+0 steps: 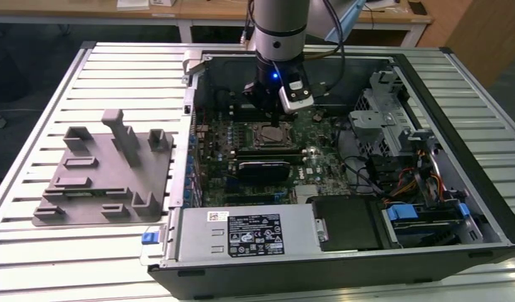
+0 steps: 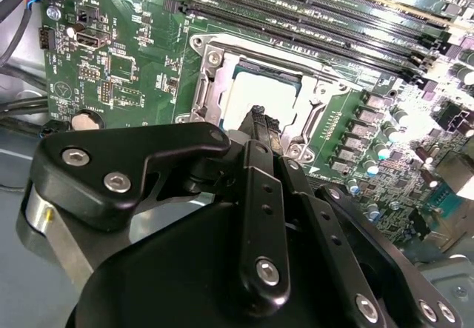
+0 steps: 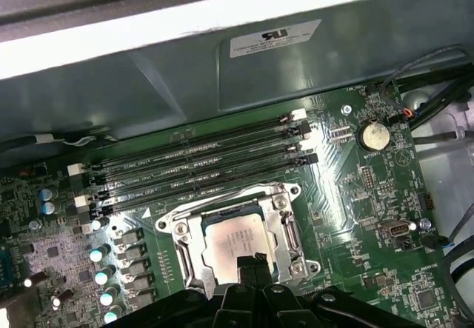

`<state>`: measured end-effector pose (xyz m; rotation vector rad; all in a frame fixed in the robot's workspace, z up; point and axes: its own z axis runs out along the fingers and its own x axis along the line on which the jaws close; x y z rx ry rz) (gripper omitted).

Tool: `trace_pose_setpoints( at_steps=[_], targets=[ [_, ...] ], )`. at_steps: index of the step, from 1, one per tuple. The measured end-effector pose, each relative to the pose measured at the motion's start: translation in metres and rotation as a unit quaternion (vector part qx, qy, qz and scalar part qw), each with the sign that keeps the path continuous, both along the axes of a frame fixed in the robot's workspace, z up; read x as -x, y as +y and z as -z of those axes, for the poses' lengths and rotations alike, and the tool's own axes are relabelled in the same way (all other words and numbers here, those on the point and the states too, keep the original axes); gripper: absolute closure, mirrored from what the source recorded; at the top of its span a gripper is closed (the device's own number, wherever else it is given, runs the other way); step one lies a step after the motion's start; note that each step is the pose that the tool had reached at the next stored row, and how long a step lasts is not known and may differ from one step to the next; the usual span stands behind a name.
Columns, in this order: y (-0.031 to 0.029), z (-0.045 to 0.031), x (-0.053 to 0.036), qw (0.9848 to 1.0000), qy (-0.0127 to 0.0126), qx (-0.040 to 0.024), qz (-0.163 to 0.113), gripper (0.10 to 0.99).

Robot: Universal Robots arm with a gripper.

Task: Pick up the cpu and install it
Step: 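Install the second cpu locking lever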

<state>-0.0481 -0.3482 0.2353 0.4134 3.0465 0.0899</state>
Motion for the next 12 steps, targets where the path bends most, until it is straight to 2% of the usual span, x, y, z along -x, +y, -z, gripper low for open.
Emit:
trace_pose_setpoints(
  at_steps=[12],
  targets=[
    [-0.0060,0.0000,0.0000,1.0000,0.0000,0.0000,0.000,0.980]
  ],
)
